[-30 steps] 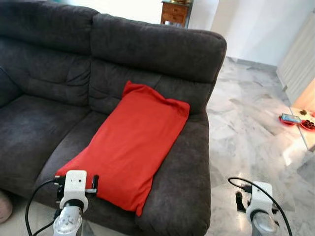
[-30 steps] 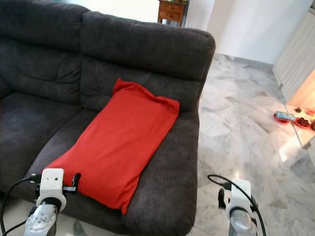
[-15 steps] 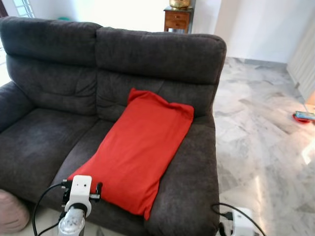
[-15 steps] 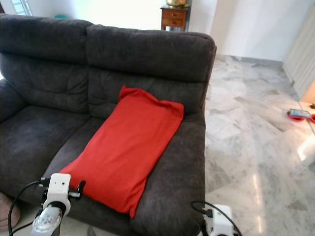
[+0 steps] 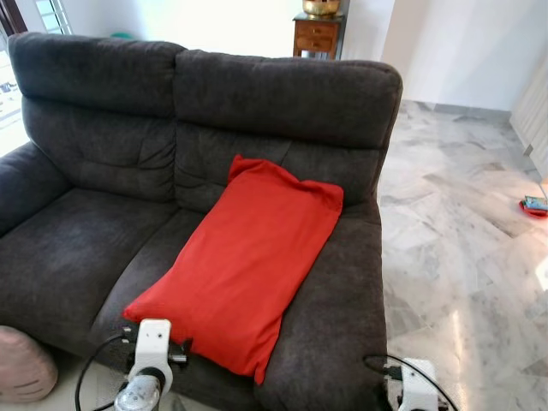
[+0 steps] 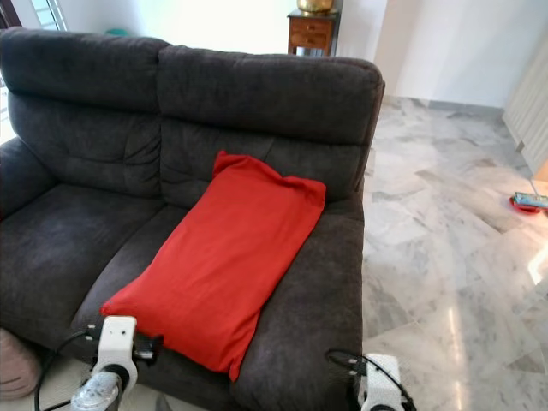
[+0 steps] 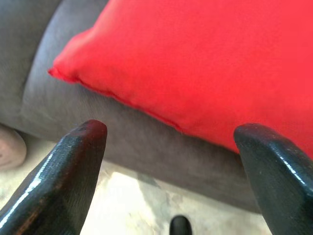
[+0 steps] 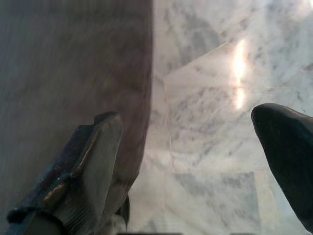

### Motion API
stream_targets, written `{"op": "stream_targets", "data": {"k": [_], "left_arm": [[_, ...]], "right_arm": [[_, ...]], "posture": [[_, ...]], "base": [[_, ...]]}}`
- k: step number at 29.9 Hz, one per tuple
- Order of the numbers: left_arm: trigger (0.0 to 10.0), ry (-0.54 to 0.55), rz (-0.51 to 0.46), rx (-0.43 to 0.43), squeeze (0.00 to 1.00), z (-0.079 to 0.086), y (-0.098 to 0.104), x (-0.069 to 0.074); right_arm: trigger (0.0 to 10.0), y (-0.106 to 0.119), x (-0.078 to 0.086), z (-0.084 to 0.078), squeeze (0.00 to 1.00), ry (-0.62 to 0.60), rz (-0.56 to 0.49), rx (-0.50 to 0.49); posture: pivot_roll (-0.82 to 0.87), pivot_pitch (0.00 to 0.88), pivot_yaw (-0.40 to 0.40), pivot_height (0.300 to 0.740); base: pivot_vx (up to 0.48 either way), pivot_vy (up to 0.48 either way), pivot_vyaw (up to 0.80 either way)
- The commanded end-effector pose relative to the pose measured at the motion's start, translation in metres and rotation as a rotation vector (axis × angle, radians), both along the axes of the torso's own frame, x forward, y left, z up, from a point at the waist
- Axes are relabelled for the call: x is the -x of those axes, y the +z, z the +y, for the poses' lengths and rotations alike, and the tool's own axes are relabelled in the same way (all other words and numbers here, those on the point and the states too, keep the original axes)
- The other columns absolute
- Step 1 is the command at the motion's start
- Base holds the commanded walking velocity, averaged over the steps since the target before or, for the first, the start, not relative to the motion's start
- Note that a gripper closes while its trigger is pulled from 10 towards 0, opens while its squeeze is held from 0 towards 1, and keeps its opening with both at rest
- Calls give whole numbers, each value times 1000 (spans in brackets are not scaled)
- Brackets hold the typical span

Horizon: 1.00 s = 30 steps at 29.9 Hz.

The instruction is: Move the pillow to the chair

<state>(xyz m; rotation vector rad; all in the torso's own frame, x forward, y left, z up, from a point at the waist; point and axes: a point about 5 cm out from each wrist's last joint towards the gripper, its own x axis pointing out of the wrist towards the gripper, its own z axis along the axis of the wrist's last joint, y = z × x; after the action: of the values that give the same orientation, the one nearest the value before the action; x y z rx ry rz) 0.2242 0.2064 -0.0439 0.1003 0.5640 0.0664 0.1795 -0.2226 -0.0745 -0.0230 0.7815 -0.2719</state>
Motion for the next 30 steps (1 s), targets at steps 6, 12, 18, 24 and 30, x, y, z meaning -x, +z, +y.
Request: {"op": "stream_targets", "data": {"k": [6,12,18,24,30], "left_arm": [[10000,-31,70,-12,0,-2,-14,19],[10000,-8,123,-30,0,0,-23,32],[10000,1,155,-29,0,0,-28,40],[10000,-18,182,-31,0,-4,-31,43],[10000,-21,214,-44,0,1,-33,48]], "right_arm": [[10000,25,-41,-3,0,0,-158,1],[10000,15,-32,7,0,65,-68,0],[10000,4,-15,13,0,65,-11,-19],[10000,0,-8,13,0,37,16,-30],[10000,-4,-1,9,0,18,66,-36]], "posture": [[108,0,-47,740],[128,0,-69,740],[125,0,-68,740],[121,0,-63,740],[125,0,-58,740]], "base": [[0,0,0],[0,0,0],[0,0,0],[0,0,0],[0,0,0]]}}
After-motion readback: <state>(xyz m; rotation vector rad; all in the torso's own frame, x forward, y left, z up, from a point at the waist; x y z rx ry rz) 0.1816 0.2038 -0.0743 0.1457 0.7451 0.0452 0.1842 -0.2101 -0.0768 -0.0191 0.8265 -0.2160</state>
